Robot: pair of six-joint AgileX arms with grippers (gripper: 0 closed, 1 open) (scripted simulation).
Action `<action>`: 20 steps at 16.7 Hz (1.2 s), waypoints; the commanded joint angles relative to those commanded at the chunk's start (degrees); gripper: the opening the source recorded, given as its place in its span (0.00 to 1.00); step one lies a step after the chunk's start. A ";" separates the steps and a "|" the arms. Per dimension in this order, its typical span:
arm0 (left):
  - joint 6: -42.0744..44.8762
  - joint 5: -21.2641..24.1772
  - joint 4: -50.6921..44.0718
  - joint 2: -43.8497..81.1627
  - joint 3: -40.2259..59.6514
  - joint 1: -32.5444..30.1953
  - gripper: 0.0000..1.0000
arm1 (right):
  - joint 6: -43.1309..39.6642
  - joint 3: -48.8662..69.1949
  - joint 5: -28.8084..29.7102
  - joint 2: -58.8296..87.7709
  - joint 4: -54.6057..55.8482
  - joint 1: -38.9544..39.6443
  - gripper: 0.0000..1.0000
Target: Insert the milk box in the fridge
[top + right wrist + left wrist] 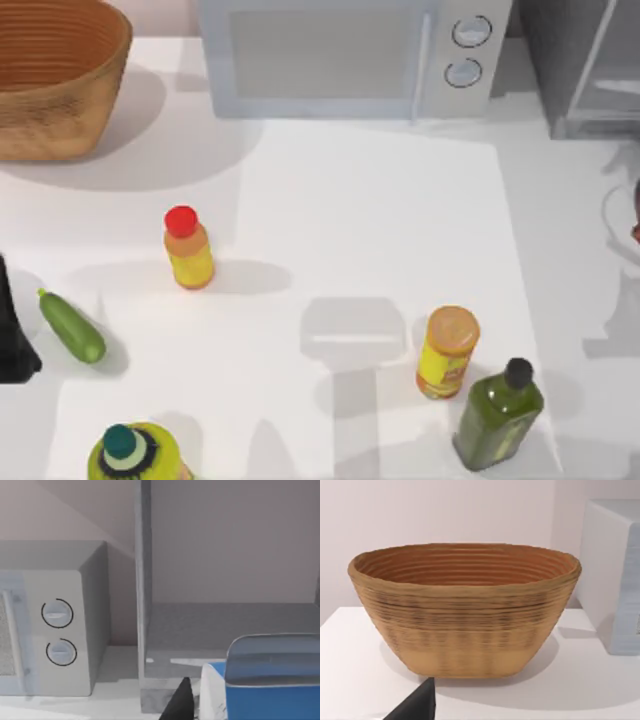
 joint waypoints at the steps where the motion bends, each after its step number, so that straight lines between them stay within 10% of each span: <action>1: 0.00 0.00 0.00 0.00 0.00 0.00 1.00 | 0.02 2.04 -0.55 3.63 2.49 -0.52 0.00; 20: 0.00 0.00 0.00 0.00 0.00 0.00 1.00 | 0.73 47.21 -12.82 109.25 58.17 -13.40 0.00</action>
